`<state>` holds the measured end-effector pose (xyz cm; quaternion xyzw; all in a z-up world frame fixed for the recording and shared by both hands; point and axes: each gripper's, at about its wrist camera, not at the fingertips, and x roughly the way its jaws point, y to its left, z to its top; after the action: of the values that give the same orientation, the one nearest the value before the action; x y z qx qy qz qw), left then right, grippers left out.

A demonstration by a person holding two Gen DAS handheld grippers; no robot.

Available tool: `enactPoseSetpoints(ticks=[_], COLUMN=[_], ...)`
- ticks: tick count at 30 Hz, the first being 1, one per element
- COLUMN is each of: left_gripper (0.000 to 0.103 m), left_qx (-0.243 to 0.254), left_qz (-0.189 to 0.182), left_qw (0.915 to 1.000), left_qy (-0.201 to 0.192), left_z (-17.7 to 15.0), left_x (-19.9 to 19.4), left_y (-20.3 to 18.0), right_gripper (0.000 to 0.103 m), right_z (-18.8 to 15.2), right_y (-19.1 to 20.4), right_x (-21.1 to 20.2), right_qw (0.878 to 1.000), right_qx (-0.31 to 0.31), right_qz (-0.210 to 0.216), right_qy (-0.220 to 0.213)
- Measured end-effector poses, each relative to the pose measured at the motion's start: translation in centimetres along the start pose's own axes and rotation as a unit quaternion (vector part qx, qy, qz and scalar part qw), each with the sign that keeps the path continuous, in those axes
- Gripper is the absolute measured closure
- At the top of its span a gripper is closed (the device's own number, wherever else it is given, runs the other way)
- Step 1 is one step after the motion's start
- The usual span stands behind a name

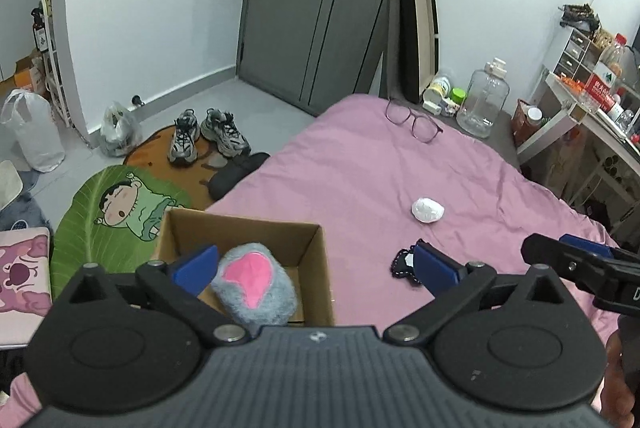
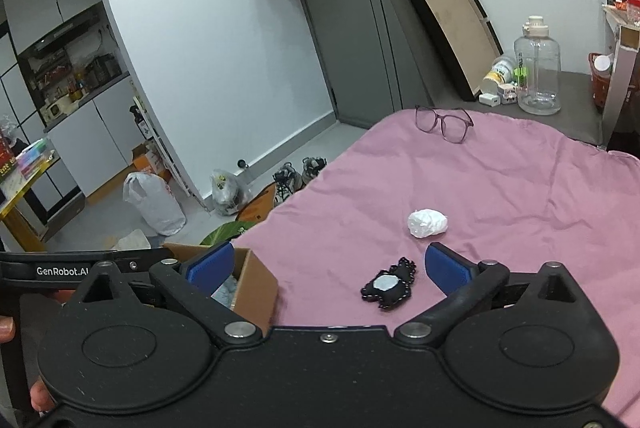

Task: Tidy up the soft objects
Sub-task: 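Move both tools back to the black plush and white tissue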

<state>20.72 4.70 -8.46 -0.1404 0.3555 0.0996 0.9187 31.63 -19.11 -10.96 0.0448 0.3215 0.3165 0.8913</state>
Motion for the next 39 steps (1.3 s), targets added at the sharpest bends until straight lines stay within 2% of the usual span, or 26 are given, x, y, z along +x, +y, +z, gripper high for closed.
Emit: enactPoseSetpoints(ticks=[10,19,25,34,39], left_gripper=[0.0,0.0,0.001,0.004,0.01], left_qx=[-0.01,-0.016,-0.011,0.018,0.026], left_qz=[0.001,0.015,0.011,-0.002,0.002], left_qw=[0.9998,0.9996,0.9997,0.9989,0.9967], left_qy=[0.019,0.019,0.019,0.044,0.077], left_z=[0.7,1.7,2.0,1.4,0.3], left_x=[3.2,6.2,8.5,12.1,14.9], left_y=[-3.2,-5.4,-7.4,-10.3,-11.3], right_gripper=[0.0,0.0,0.0,0.001,0.001], right_z=[2.1,3.5,4.3,4.7,3.0], right_y=[-4.2,-7.7,-10.2,-13.2,-15.2], right_x=[2.4,4.5,5.6,7.2,8.3], right_qw=[1.0,1.0,0.999,0.999,0.997], right_qx=[0.002,0.007,0.008,0.019,0.038], right_qz=[-0.001,-0.005,-0.011,-0.003,0.009], right_qy=[0.01,0.03,0.037,0.043,0.061])
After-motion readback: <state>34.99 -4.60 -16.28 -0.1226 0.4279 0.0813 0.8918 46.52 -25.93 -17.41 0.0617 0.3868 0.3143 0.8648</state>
